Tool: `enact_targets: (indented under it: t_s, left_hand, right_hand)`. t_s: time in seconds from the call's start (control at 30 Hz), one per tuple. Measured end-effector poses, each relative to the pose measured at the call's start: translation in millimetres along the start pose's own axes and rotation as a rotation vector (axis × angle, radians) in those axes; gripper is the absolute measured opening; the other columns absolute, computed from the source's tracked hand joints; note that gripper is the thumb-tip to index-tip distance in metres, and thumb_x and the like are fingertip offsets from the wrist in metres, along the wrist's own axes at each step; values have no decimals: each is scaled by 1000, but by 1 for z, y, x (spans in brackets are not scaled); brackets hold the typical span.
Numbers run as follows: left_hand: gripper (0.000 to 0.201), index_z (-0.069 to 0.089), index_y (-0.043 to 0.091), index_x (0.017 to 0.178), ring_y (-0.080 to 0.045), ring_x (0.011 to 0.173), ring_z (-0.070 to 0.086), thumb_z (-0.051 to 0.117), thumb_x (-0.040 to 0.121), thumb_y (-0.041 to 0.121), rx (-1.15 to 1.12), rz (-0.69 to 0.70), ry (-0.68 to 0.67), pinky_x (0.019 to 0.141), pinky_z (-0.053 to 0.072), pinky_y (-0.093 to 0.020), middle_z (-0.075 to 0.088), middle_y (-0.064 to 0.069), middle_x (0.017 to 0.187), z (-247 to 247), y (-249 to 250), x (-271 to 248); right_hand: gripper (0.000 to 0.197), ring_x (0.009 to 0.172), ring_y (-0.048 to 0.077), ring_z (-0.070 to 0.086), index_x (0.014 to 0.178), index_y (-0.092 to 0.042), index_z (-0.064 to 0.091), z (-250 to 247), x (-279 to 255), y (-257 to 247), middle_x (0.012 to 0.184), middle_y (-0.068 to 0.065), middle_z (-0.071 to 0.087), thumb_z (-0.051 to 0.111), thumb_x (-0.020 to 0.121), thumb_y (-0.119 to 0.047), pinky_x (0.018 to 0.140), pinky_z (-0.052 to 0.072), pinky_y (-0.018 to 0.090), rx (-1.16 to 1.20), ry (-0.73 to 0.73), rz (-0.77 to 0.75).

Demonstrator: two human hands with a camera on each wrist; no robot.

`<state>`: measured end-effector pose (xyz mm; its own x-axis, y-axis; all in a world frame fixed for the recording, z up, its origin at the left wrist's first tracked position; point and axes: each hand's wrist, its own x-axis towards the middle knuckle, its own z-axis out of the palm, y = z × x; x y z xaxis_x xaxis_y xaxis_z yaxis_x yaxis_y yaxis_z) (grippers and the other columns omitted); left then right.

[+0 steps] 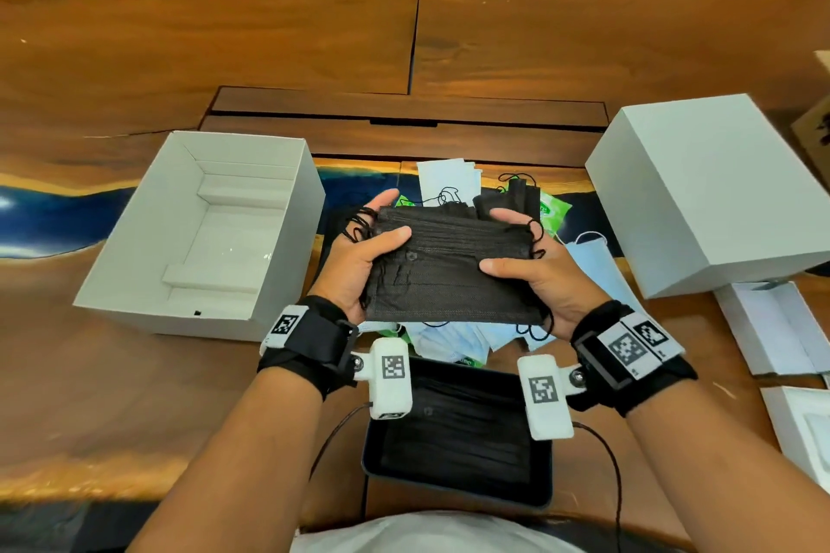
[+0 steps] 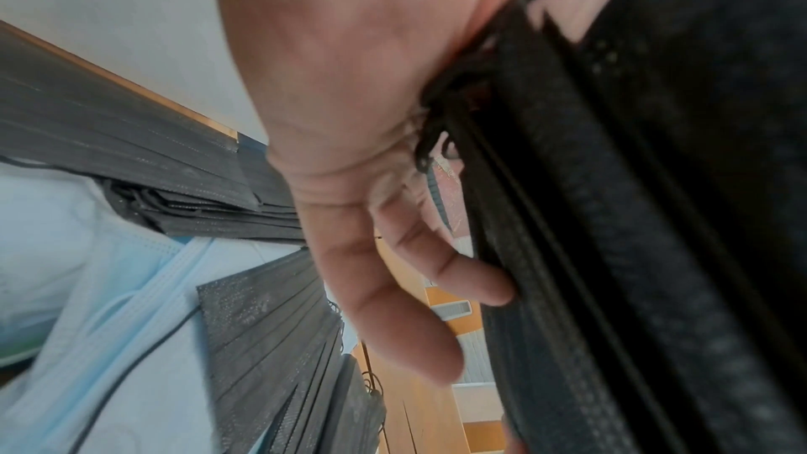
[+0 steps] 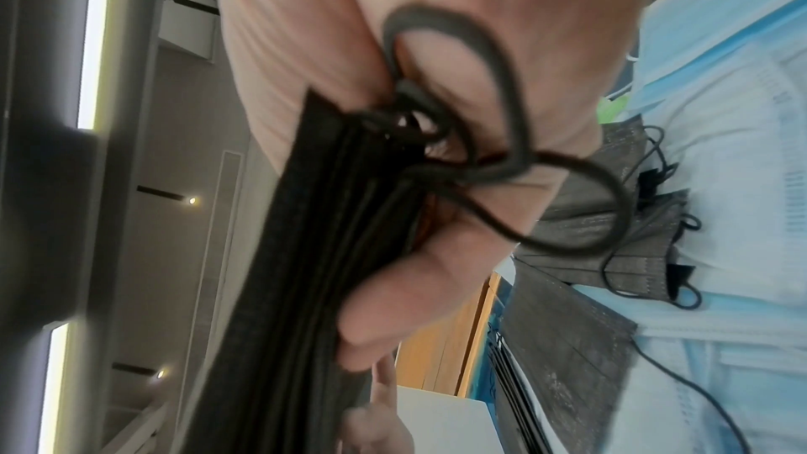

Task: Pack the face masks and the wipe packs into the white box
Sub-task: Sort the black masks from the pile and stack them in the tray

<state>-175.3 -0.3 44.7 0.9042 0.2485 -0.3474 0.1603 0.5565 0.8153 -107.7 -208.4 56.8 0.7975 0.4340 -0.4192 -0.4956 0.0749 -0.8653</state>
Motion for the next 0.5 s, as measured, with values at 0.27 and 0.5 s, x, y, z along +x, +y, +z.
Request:
enact_targets:
  t_s: [0.27, 0.5]
  left_hand:
    - [7, 63, 8, 83, -24, 76, 68, 69, 86, 5, 152, -89, 30, 72, 60, -33, 69, -14, 83, 3, -19, -27]
    - [44, 65, 14, 111, -23, 103, 69, 78, 74, -6, 562, -209, -155, 95, 53, -38, 72, -10, 109, -21, -32, -50]
  right_hand:
    - [59, 99, 25, 70, 125, -17, 56, -2, -26, 23, 111, 11, 71, 80, 72, -3, 89, 56, 43, -29, 143, 59]
    - [43, 96, 18, 69, 107, -18, 67, -20, -58, 54, 103, 2, 73, 86, 68, -15, 90, 56, 38, -348, 235, 50]
